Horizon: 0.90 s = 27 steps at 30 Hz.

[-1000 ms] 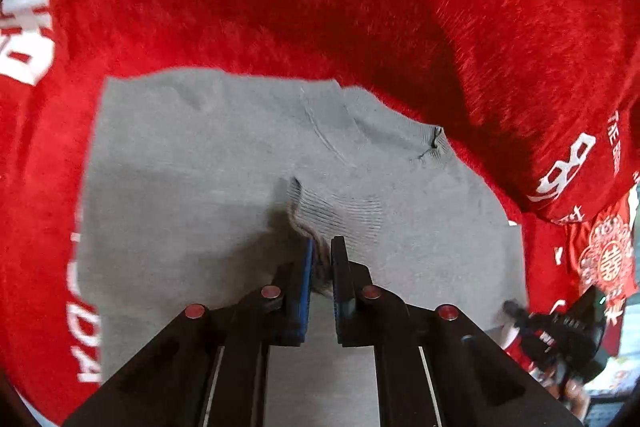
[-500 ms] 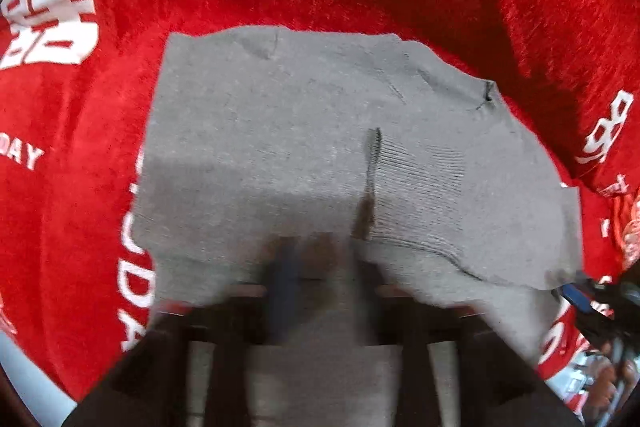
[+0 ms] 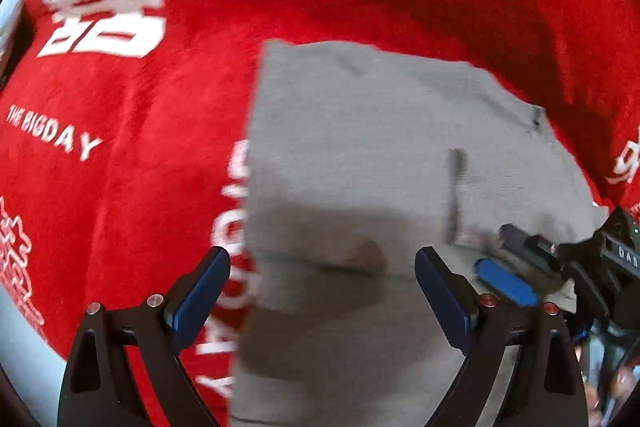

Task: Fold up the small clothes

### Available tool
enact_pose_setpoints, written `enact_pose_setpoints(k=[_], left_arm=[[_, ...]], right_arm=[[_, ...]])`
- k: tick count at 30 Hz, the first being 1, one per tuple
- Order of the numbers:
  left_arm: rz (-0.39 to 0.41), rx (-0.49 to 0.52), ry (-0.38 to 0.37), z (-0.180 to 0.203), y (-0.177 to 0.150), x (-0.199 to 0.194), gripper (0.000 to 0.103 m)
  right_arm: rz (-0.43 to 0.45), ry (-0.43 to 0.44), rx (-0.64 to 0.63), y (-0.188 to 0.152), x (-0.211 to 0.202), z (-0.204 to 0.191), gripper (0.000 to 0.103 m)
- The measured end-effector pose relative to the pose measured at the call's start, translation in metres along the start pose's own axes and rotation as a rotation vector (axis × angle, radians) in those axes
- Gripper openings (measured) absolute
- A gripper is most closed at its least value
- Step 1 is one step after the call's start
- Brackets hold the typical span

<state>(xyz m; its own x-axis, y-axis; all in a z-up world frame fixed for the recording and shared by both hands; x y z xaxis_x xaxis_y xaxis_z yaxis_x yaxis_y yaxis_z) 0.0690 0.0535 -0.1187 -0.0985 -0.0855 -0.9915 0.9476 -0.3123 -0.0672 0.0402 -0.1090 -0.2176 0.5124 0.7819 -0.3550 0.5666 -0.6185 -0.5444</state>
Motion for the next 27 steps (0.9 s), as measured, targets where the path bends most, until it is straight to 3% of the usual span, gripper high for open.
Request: enact_pose_setpoints(k=[1,4,8,12,15,17,19,21,25,27], left_arm=[[-0.005,-0.009,0.001,-0.008,-0.001,0.001,0.094],[-0.007,-0.037,0.010,-0.029,-0.001,0.001,0.094],[0.000,-0.072,-0.016,-0.043,0.003,-0.001,0.094],[0.004,-0.054,-0.008,-0.051,0.006,-0.001,0.094],[0.002,-0.056,-0.015,-0.059,0.010,-0.003,0.094],[0.015,-0.051,-0.024,-0.066,0.018,-0.008,0.094],[0.018,-0.044,-0.042,-0.073,0.028,-0.010,0.094],[-0.004,-0.040,-0.070,-0.078,0.039,-0.007,0.094],[-0.011,-0.065,-0.075,-0.087,0.047,-0.008,0.094],[-0.001,-0.079,-0.083,-0.093,0.046,-0.013,0.094]], right_arm=[[0.018,0.001,0.002,0.002,0.000,-0.002,0.039],[0.059,-0.035,-0.004,0.008,-0.004,-0.005,0.008],[0.021,-0.023,-0.083,-0.005,-0.003,-0.020,0.008],[-0.016,-0.178,-0.107,-0.016,0.012,-0.005,0.008],[-0.022,-0.167,-0.106,-0.023,0.015,-0.006,0.019],[-0.046,-0.163,-0.162,-0.035,0.022,-0.018,0.069],[-0.074,-0.148,-0.215,-0.049,0.038,-0.029,0.070],[-0.120,-0.136,-0.209,-0.058,0.065,-0.031,0.068],[-0.123,-0.056,-0.124,-0.059,0.110,-0.029,0.052],[-0.109,-0.038,-0.077,-0.054,0.121,-0.026,0.032]])
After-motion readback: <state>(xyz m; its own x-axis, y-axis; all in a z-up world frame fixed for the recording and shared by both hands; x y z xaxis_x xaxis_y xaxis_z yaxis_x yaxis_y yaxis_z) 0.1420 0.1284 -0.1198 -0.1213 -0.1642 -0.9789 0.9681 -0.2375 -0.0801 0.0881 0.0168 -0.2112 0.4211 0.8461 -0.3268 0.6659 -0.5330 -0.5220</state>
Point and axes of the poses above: each gripper's, at about its wrist camera, not at the fingertips, and x roughly the way its jaws point, z to its right, y to its top, the point moved 8 cm from there along x, roughly the way its jaws point, and after that the axes turned 14 degrees about -z, right-handed, at the moved point
